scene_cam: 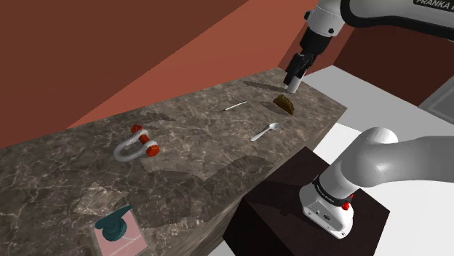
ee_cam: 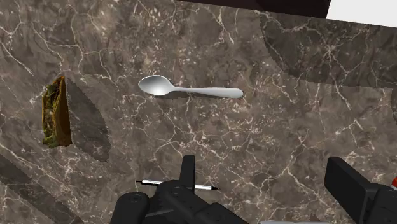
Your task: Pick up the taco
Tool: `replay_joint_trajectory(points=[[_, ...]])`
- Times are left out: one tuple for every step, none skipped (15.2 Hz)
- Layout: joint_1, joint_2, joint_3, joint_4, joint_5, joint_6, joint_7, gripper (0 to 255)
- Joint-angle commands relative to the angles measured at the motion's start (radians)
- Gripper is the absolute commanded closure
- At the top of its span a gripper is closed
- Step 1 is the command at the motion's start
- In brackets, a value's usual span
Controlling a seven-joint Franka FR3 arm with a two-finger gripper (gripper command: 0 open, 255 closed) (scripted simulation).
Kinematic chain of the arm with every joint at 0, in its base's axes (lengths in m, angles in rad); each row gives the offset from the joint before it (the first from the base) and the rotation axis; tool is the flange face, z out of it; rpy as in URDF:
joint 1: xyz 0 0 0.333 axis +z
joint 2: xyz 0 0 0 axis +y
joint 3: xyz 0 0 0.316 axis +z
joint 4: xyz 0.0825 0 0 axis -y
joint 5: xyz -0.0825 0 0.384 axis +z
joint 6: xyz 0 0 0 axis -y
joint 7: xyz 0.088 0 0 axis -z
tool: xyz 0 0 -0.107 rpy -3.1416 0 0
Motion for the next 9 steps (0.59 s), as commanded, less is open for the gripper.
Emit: replay_joint_trajectory(points=[[0.000,0.000,0.000,0.000,0.000,0.000,0.000,0],[-0.008,0.011,-0.017,-0.014,-0.010,0.021,-0.017,0],[-0.015,0.022,-0.034,-0.026,-0.020,0.042,-0.035,0],[-0.023,0.036,-0.051,-0.037,-0.029,0.063,-0.052,0],[-0.031,0.050,-0.068,-0.048,-0.039,0.085,-0.069,0],[-0.039,0.066,-0.086,-0.057,-0.048,0.107,-0.086,0],[-0.047,0.084,-0.103,-0.064,-0.057,0.129,-0.103,0],[-0.054,0.102,-0.120,-0.071,-0.066,0.152,-0.120,0],[-0.061,0.122,-0.137,-0.076,-0.074,0.174,-0.137,0]])
